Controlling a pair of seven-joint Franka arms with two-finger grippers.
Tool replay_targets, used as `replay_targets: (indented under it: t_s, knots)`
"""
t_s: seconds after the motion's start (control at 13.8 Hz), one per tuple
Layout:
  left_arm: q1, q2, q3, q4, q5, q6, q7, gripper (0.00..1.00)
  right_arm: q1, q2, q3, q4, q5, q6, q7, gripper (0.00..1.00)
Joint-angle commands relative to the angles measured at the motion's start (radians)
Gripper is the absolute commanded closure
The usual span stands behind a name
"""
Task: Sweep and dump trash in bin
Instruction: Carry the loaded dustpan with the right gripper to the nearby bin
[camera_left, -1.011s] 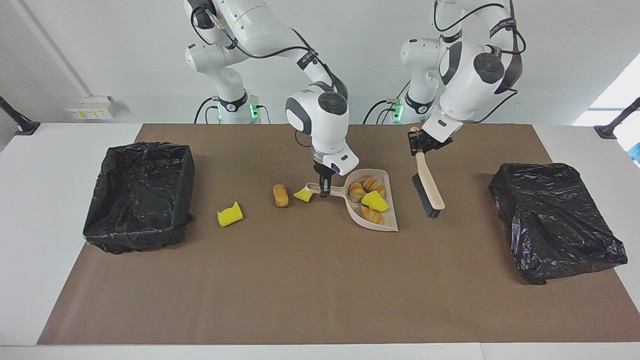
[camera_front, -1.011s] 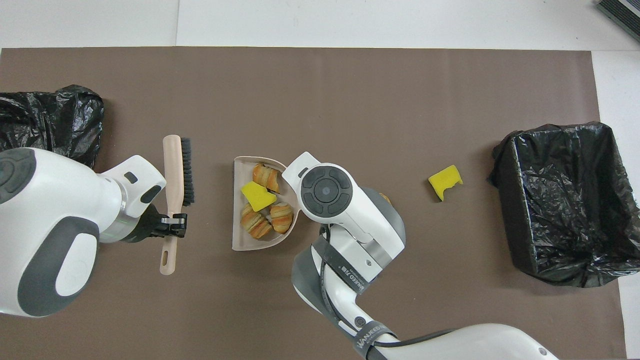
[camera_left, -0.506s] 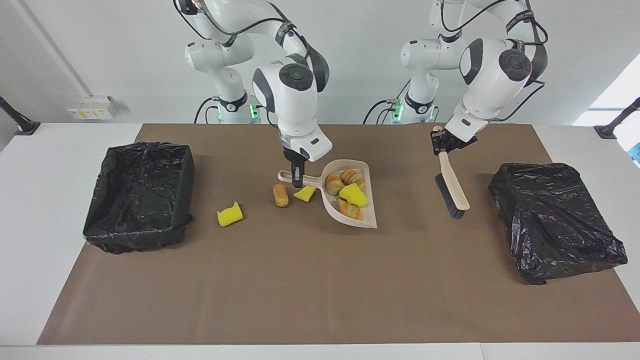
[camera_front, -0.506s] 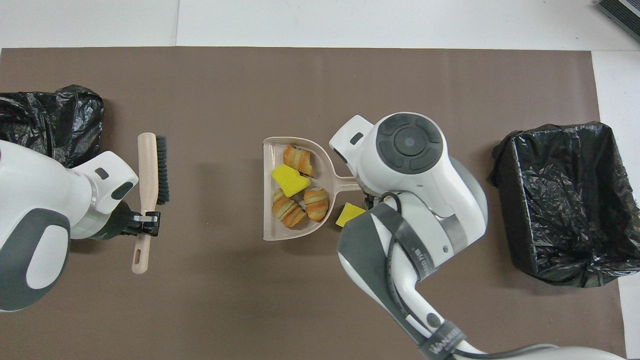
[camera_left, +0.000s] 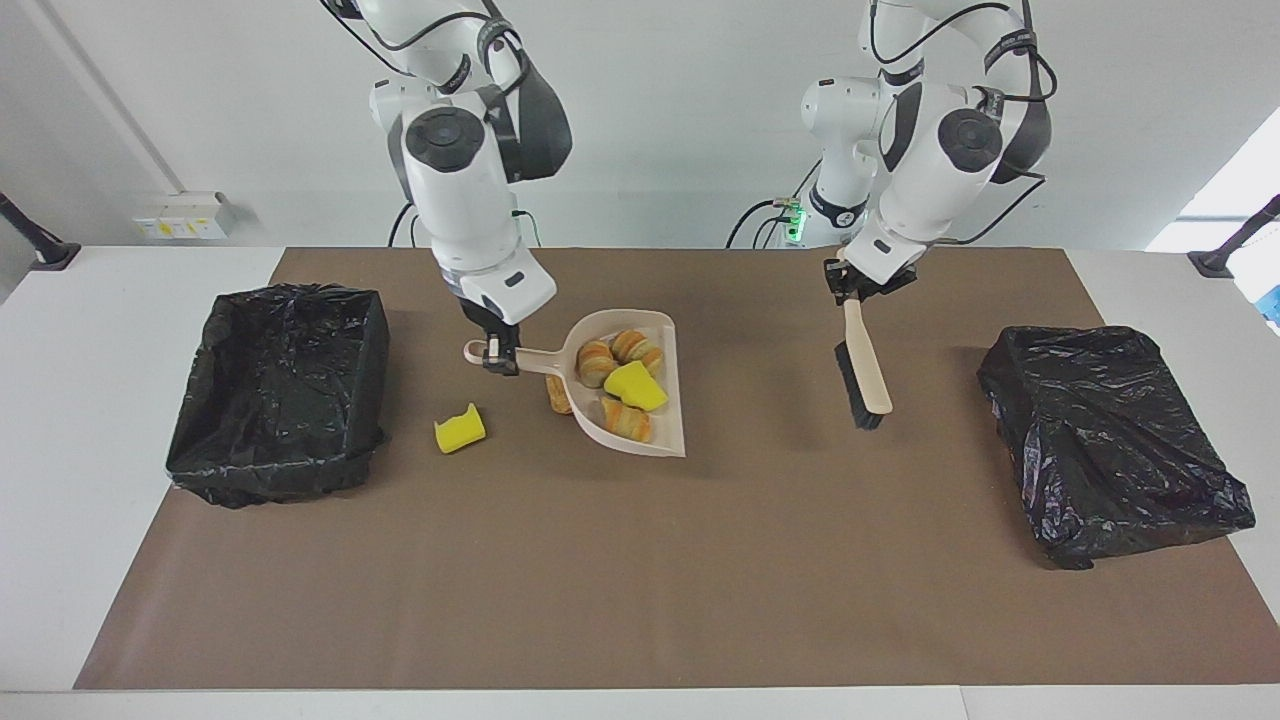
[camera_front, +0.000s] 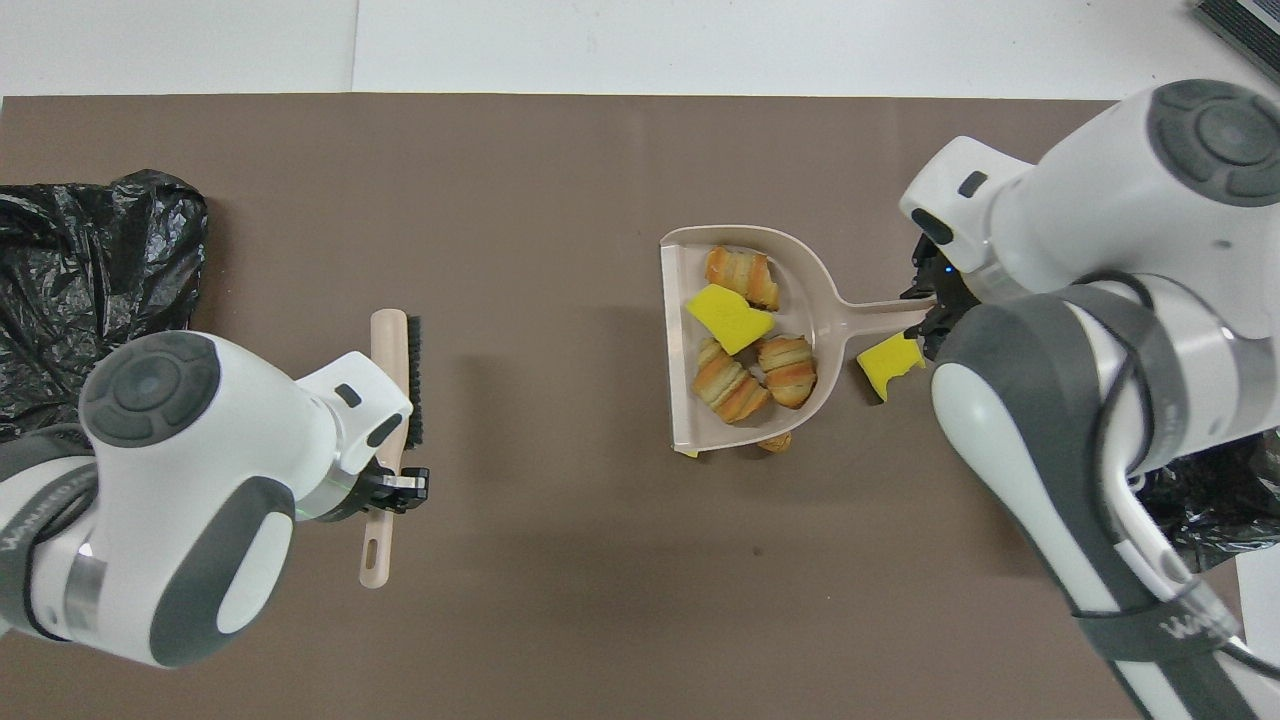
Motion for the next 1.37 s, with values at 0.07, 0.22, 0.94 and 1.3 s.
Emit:
replay_targets:
  t_s: [0.07, 0.22, 0.94, 1.3]
  knots:
    - [-0.227, 0.008, 0.012, -0.110, 0.003, 0.178, -0.223, 1.00, -0.145, -0.061, 0.004, 0.001, 0.011, -0.041, -0.153, 1.00]
    - [-0.303, 0.041, 0.012, -0.127, 0.000, 0.249, -0.266, 1.00, -0.236, -0.061, 0.004, 0.014, 0.011, -0.053, -0.230, 1.00]
    - [-0.433, 0.115, 0.012, -0.156, -0.070, 0.341, -0.391, 1.00, -0.517, -0.086, -0.017, -0.002, -0.191, -0.009, -0.574, 1.00]
    - [-0.433, 0.131, 0.012, -0.165, -0.078, 0.370, -0.391, 0.91, -0.535, -0.135, -0.016, -0.108, -0.453, 0.175, -0.517, 1.00]
